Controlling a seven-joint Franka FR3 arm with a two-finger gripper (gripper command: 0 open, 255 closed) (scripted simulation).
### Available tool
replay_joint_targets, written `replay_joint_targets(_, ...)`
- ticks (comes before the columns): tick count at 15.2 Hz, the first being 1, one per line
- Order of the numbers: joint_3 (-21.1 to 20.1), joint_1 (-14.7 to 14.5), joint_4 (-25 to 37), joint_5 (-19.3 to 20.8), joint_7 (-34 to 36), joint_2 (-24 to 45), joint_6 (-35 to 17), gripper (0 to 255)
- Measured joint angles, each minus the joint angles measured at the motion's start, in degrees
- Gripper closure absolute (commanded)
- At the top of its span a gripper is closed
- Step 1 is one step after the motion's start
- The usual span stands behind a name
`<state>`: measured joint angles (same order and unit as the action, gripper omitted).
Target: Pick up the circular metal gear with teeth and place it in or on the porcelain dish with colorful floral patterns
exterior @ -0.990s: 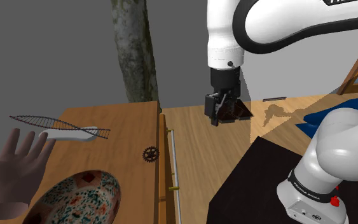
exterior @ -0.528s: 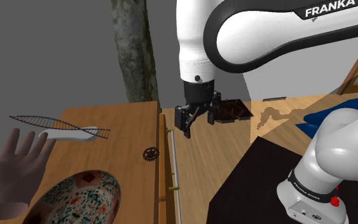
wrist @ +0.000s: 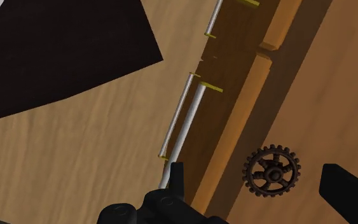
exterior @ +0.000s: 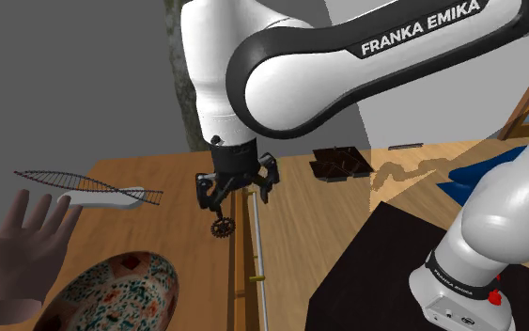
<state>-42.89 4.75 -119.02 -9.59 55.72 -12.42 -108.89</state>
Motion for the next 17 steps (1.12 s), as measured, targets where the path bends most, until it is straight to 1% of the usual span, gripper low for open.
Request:
replay_joint_targets(2,-2.7,0.6,3.3,3.6,6.2,4.6,-0.9,0)
replay_joint_targets(3,-4.4,0.8,5.9,6.4,10.0,8.2,-1.3,0)
replay_joint_targets(6,-5.0,0.7,6.3,8.8,13.1,10.8,-2.9,0)
replay_joint_targets(11,-5.3,0.5,3.8,10.0,14.3,12.3,-6.5,0)
replay_joint_targets(17,-5.4,0.5,3.5,10.3,14.5,12.7,-7.0,0)
